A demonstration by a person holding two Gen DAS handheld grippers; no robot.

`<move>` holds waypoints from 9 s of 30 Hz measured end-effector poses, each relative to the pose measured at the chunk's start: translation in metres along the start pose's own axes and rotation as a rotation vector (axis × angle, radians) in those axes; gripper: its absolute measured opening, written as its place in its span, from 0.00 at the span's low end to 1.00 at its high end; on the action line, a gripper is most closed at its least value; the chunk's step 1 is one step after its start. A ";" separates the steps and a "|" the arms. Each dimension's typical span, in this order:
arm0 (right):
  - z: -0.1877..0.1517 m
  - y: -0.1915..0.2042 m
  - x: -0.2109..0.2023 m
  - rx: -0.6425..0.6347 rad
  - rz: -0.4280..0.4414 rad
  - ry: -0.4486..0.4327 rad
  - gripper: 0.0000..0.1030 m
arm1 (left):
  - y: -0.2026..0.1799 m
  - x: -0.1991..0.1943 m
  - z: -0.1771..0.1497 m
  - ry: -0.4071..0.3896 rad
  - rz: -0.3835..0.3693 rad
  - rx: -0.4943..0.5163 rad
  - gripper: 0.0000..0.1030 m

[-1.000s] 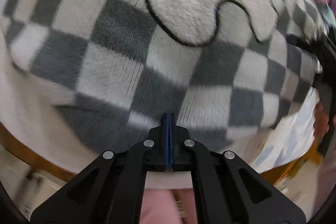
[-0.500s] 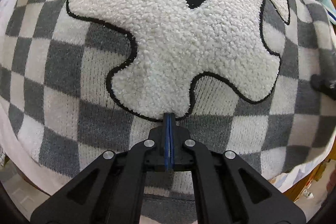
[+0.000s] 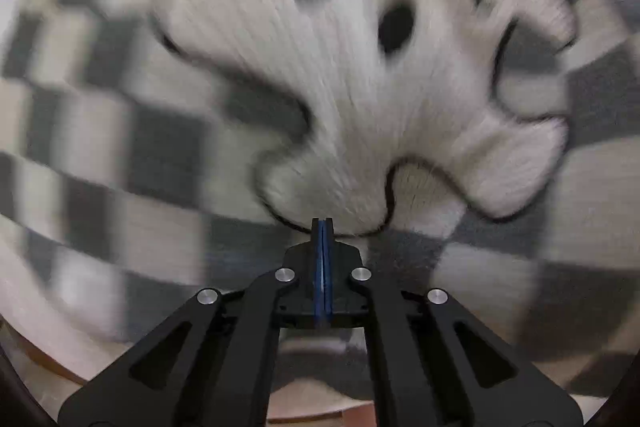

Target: Fold large clothes

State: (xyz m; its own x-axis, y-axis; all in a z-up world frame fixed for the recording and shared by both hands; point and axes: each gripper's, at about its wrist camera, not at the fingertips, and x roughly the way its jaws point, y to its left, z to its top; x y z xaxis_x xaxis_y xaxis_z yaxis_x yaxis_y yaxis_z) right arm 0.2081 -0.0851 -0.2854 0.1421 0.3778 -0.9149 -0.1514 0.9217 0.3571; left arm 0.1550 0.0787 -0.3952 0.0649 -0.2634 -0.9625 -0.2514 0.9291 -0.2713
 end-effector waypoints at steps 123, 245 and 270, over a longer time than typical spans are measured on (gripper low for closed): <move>0.118 0.065 0.154 0.091 -0.005 0.379 0.22 | 0.153 -0.094 0.234 -0.018 0.213 0.169 0.12; -0.029 0.046 0.032 -0.055 0.208 0.065 0.53 | 0.103 -0.179 0.066 -0.224 -0.102 0.104 0.49; 0.064 -0.354 -0.236 -0.066 0.139 -0.242 0.53 | -0.440 -0.096 0.100 -0.299 -0.236 0.422 0.49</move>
State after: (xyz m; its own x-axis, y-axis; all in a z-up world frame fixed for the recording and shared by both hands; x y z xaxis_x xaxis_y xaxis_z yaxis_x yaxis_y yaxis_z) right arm 0.2913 -0.4950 -0.1840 0.3436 0.5171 -0.7839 -0.2477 0.8551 0.4555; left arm 0.3557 -0.2790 -0.1840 0.3585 -0.4486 -0.8187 0.2064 0.8934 -0.3991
